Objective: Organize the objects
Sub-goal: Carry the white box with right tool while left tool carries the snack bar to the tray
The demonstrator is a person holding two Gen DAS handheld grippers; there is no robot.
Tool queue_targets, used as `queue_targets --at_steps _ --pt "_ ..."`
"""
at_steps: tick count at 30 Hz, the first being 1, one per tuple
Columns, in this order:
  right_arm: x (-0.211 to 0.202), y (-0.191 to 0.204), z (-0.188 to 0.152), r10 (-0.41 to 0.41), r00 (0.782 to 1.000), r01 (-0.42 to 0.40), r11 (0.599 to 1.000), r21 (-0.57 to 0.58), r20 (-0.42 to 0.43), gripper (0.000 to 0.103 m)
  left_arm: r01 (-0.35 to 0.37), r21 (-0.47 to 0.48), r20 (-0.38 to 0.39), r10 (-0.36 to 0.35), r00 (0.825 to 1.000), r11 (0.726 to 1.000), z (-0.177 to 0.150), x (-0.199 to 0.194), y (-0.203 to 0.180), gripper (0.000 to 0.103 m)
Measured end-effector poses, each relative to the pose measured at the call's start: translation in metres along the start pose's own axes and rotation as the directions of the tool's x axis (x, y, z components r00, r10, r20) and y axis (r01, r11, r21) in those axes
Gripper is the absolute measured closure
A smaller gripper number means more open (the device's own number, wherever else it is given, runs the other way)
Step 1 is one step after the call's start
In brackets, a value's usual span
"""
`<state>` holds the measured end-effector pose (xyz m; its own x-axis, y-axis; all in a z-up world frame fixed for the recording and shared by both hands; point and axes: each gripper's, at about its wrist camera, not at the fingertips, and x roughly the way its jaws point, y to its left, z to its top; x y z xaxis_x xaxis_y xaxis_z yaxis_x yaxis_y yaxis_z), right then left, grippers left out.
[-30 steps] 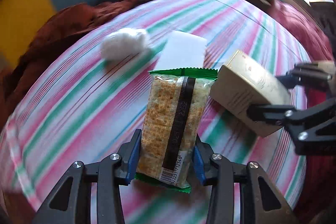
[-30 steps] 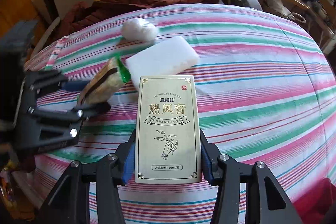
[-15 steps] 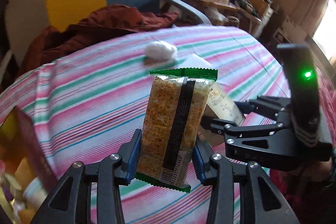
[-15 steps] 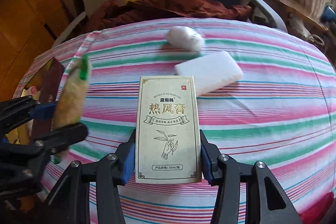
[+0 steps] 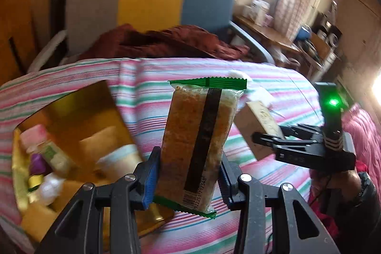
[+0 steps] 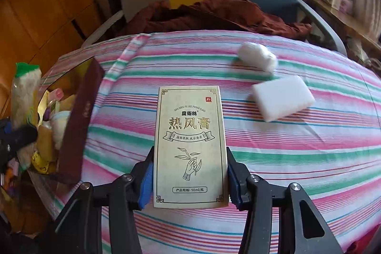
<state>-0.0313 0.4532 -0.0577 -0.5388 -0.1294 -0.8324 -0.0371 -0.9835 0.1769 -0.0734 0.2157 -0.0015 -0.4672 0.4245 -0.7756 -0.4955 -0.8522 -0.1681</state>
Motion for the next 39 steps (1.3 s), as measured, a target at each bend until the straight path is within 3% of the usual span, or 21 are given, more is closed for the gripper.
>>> queue_targets --at_steps 7,18,22,29,39 --pt "-0.015 0.056 0.01 0.032 0.999 -0.029 0.997 -0.066 0.043 0.052 -0.141 -0.107 0.087 0.151 0.985 0.984 -0.021 -0.036 0.064 0.059" --pt "-0.032 0.148 0.015 0.131 0.985 -0.111 0.98 -0.168 0.115 0.052 -0.289 -0.188 0.162 0.32 0.934 0.939 -0.06 -0.077 0.113 0.059" --pt "-0.035 0.176 0.012 0.175 0.977 -0.151 0.97 -0.189 0.119 0.052 -0.305 -0.201 0.167 0.339 0.926 0.931 -0.072 -0.085 0.121 0.059" --pt "-0.038 0.217 0.003 0.215 0.97 -0.182 0.952 -0.246 0.114 0.052 -0.301 -0.224 0.161 0.34 0.927 0.927 -0.084 -0.089 0.128 0.059" --pt "-0.046 0.241 -0.008 0.25 0.961 -0.212 0.938 -0.273 0.114 0.052 -0.302 -0.24 0.156 0.344 0.926 0.923 -0.096 -0.095 0.131 0.059"
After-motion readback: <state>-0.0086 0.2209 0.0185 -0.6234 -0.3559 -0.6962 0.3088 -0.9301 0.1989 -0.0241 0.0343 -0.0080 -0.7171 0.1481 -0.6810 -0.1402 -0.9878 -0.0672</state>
